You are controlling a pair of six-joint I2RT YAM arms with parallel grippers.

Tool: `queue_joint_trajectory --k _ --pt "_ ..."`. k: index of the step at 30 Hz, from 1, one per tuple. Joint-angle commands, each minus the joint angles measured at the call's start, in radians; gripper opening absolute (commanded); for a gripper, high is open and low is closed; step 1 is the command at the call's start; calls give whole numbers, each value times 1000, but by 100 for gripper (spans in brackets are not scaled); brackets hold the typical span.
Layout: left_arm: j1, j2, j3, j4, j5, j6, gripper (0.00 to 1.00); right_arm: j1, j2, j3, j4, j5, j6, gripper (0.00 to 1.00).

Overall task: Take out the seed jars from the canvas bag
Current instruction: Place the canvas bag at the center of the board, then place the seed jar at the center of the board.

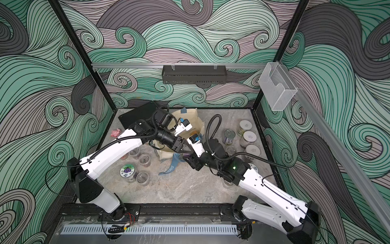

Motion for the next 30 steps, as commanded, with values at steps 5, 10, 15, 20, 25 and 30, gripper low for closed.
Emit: queue_joint_trajectory --k 5,10,15,20,25,30 --pt "-17 -28 -17 45 -13 -5 51 8 -42 21 -22 106 41 87" --pt "-19 -47 -41 52 -101 -7 51 8 -177 -13 -75 312 118 99" --pt "-45 -60 -63 89 -200 -33 49 8 -374 -28 -179 617 223 99" --pt "-165 -49 -70 149 -348 -62 48 8 -534 -16 -249 822 285 99" --pt "-314 36 -50 208 -505 -72 47 7 -599 -7 -271 856 307 99" --pt "-404 202 25 202 -636 -53 47 8 -600 -2 -290 855 316 99"
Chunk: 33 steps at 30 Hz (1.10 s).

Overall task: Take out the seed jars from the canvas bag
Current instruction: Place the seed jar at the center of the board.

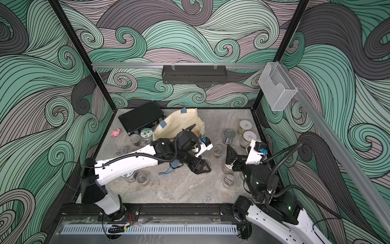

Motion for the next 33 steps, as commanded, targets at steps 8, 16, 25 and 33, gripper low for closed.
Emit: queue_joint_trajectory --k 8,16,25,33 --pt "-31 320 175 49 -205 -1 47 0 -4 14 -37 29 32 99" --pt "-29 462 264 126 -198 -16 47 -1 -3 8 -41 17 33 99" --pt "-31 471 318 88 -141 -40 99 -1 1 6 -41 9 33 99" --pt "-31 277 314 -18 -174 -23 99 0 3 18 -39 -1 33 99"
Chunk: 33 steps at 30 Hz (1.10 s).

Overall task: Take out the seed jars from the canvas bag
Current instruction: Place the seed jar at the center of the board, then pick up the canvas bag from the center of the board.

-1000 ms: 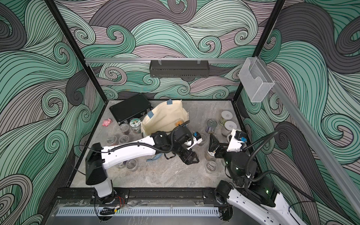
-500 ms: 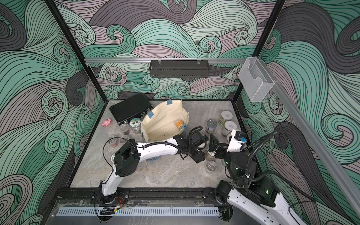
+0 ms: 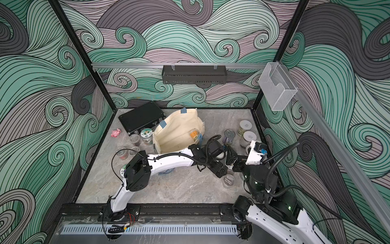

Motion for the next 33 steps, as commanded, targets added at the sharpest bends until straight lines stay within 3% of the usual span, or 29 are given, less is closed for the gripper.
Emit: queue_joint_trajectory --k 1,8,14,21,25,33 --pt "2 -174 25 -69 -48 18 99 0 3 24 -10 -5 7 99" --pt "36 -390 61 -227 -211 158 99 0 24 40 -11 -40 -11 99" --pt "197 -489 101 -383 -350 294 99 0 91 46 -9 -115 3 99" --pt "473 -474 64 -428 -304 358 99 -2 228 77 -9 -232 8 99" --pt "603 -440 40 -404 -204 344 99 -4 317 103 -9 -311 -2 99" --pt "716 -311 116 -412 -5 334 97 -19 469 150 -9 -444 -8 99"
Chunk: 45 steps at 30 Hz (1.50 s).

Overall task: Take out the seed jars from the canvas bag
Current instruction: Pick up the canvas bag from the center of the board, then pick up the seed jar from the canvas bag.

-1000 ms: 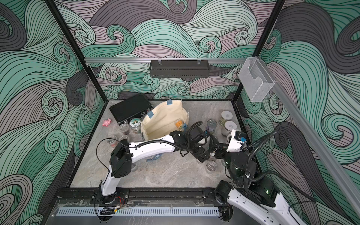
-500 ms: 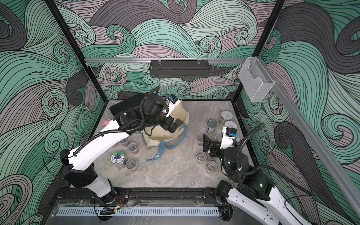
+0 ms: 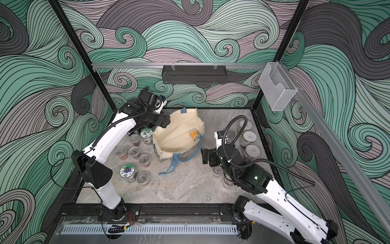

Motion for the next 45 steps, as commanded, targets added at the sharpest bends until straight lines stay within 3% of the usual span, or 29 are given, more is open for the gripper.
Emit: queue_joint_trajectory --k 1,3,5,7,10,13,20,27,32,45 --pt "20 72 81 -44 148 6 96 -10 41 43 -3 -90 -6 99" --pt "42 137 159 -107 201 5 91 -17 71 55 -5 -125 -9 99" --pt "59 212 250 -175 265 -7 80 -25 95 65 -5 -157 -6 99" --pt "63 251 285 -197 348 -7 60 -37 114 75 -10 -189 -5 99" --pt "50 232 252 -170 429 -24 28 -59 140 93 -19 -235 -2 99" --pt "-5 157 161 -121 393 -18 18 -85 169 114 -18 -302 5 99" --pt "-155 -25 -99 29 205 -2 7 -108 252 165 23 -428 47 97" --pt "-237 -178 -324 252 106 -4 3 -107 314 124 175 -518 179 78" --pt "-249 -168 -334 251 99 -3 3 -100 349 37 307 -474 212 66" --pt "-256 -157 -341 247 101 7 3 -97 624 57 412 -186 -33 64"
